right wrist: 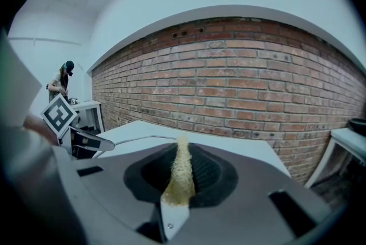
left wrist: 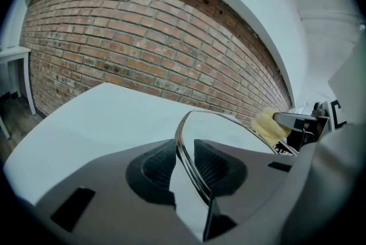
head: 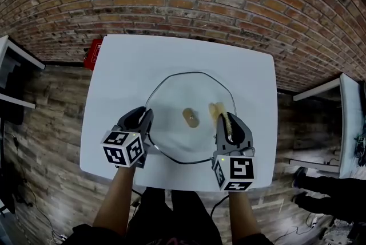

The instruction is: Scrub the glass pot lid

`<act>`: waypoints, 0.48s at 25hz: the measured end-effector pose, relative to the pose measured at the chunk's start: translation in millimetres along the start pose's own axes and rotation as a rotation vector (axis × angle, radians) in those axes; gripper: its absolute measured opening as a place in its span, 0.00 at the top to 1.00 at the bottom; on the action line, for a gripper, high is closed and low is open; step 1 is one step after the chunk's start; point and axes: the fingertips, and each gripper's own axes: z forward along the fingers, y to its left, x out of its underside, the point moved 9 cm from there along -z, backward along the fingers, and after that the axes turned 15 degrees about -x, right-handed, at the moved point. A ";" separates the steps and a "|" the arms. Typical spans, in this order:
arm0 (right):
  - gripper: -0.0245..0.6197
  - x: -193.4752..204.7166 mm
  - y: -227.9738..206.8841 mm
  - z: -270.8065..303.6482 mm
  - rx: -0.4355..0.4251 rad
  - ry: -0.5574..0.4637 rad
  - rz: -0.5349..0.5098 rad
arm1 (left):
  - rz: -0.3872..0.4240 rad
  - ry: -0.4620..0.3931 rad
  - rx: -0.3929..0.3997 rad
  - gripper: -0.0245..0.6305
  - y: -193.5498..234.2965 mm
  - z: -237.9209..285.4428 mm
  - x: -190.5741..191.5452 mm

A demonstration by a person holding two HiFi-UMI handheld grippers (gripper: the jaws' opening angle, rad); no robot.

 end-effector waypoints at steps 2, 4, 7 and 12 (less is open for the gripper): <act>0.87 -5.5 0.8 4.3 -0.010 -0.006 -0.013 | -0.002 -0.001 -0.003 0.81 0.0 -0.2 0.5; 0.87 -11.8 2.4 9.2 -0.021 -0.014 -0.026 | -0.004 -0.003 -0.003 0.81 -0.2 -0.1 0.4; 0.87 -21.1 6.2 18.2 -0.039 -0.024 -0.039 | -0.011 -0.006 -0.005 0.81 0.0 0.1 0.2; 0.87 -39.8 22.1 42.7 -0.106 -0.049 -0.064 | -0.013 -0.002 -0.003 0.82 0.7 0.7 0.4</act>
